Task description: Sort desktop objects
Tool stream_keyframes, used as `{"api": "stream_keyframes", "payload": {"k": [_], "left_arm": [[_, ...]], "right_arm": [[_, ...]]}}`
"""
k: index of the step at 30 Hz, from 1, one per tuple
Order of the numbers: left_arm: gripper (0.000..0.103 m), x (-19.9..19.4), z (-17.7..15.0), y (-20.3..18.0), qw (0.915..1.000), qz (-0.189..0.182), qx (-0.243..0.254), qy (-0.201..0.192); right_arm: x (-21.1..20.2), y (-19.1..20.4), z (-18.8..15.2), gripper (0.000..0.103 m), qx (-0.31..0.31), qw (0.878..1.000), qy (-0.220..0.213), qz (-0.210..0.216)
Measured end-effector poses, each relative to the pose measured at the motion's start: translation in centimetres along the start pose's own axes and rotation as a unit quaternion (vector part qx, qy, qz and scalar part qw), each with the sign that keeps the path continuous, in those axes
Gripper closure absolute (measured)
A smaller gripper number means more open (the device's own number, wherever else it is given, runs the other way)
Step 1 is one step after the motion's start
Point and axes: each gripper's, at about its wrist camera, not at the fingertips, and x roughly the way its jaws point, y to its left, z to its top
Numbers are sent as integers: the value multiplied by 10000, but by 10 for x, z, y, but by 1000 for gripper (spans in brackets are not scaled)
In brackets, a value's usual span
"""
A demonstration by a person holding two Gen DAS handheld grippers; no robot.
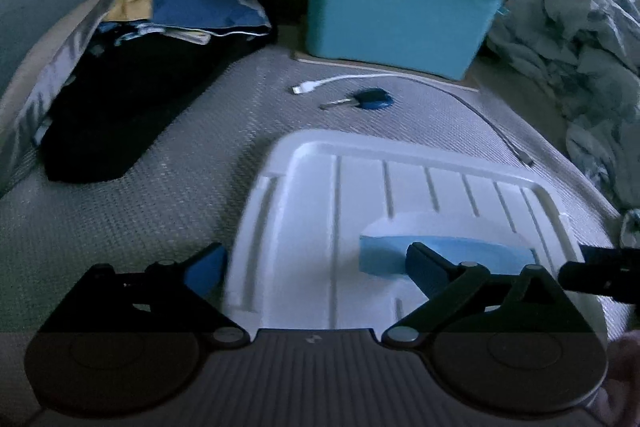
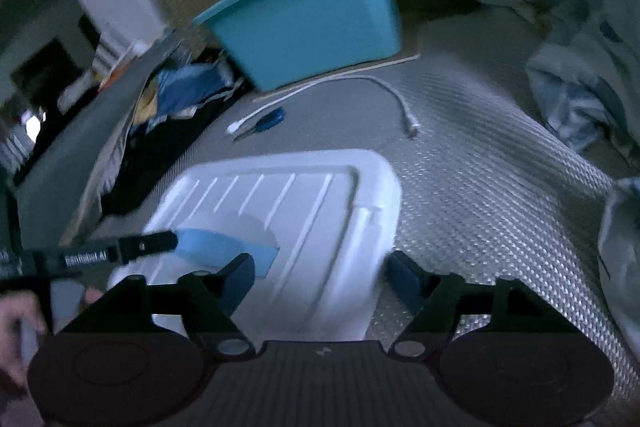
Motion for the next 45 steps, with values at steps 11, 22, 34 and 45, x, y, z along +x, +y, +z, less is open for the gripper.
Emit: {"api": "stream_keyframes", "payload": {"k": [11,22,34,45], "left_arm": [[0,1,-1,-6,9999,-6,136,33],[0,1,-4,-19,9983,-103,539,202],[0,0,-5,-22,9980,-105,590,178],[0,-4,-7,-27,9977,-112,662,131]], "right_arm": [[6,14,-4,11,-438,9988,82,-195],[12,20,-8,6,-627,9959,65,-642],[14,21,-11,2,-699,9950,21,-706],[9,18,-10,3,-569,9960,-129,-676]]}}
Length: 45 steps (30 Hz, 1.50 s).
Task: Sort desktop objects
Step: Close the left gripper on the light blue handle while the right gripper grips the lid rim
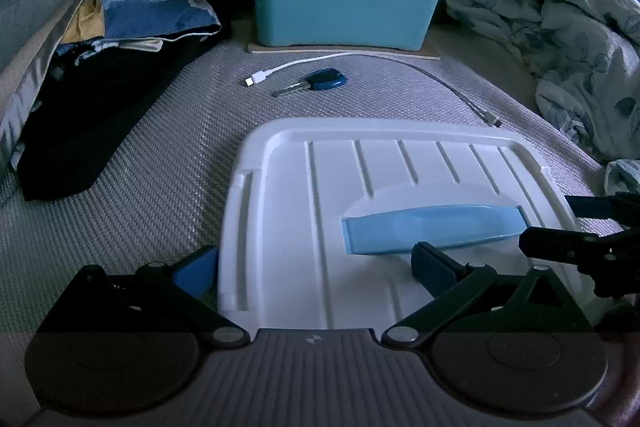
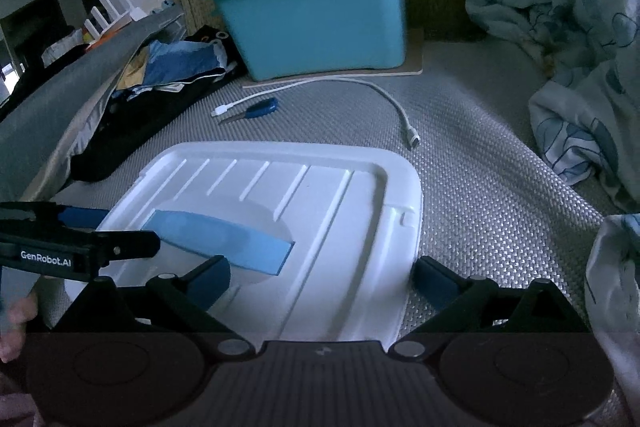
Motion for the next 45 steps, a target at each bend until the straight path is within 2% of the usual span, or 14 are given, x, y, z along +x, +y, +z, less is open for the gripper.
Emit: {"api": "stream_keyframes", "payload": {"k": [9,30,36,45], "left_arm": [[0,-11,-2,-7,9996,37,140,-246],[0,-16,-5,-12,9984,3,277,-491],[0,-16,-5,-12,9982,-5,272,-527],[0,-25,-6,-12,9962,-4,268,-824]], "right_arm": [[-9,3,0,3,-72,9996,-276,-74],[-12,10,-2,3,-289,9978,-454,-379],[-13,9,-2,3,-268,9976,-492,-402],[-19,8,-1,3,-226,9970,-652,-351]]}}
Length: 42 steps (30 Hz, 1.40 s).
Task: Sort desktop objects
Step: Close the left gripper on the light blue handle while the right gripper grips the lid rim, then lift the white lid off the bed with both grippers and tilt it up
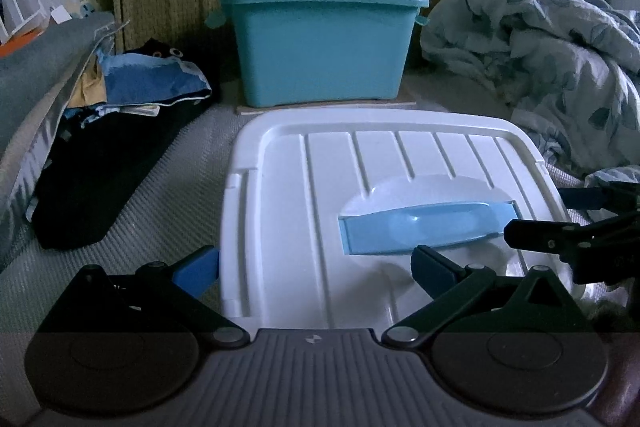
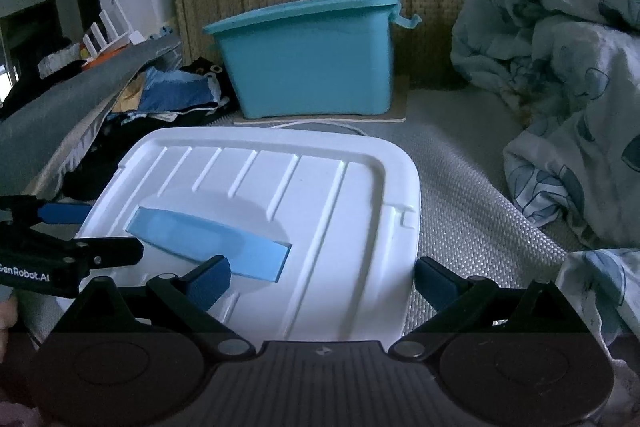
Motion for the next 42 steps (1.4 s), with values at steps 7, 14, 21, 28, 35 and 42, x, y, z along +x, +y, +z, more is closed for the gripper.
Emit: {"api": "stream_keyframes", "payload": {"k": [7,14,21,28,35,42], "left_arm": [[0,0,1,1,10000,-26,-33,-28],[0,-1,2,1,9999,-24,-65,-118],[0,-3,2,2,9996,-37,-131,-263],[0,-2,2,1,9990,-32,-252,-362],[0,-1,3,-3,9987,26,-224,-460],[0,-11,5,-3,9949,-67,-376,-931]], "right_arm": [[-3,1,1,3,-11,9999,-132,11],[-3,2,2,3,-10,9998,-203,-39],[-4,2,3,3,29,9994,-324,-87],[-10,6,4,3,-33,9974,-705,-166],[-10,3,7,3,51,9968,-768,-220],[-17,2,10,3,81,9933,-1107,-311]]}}
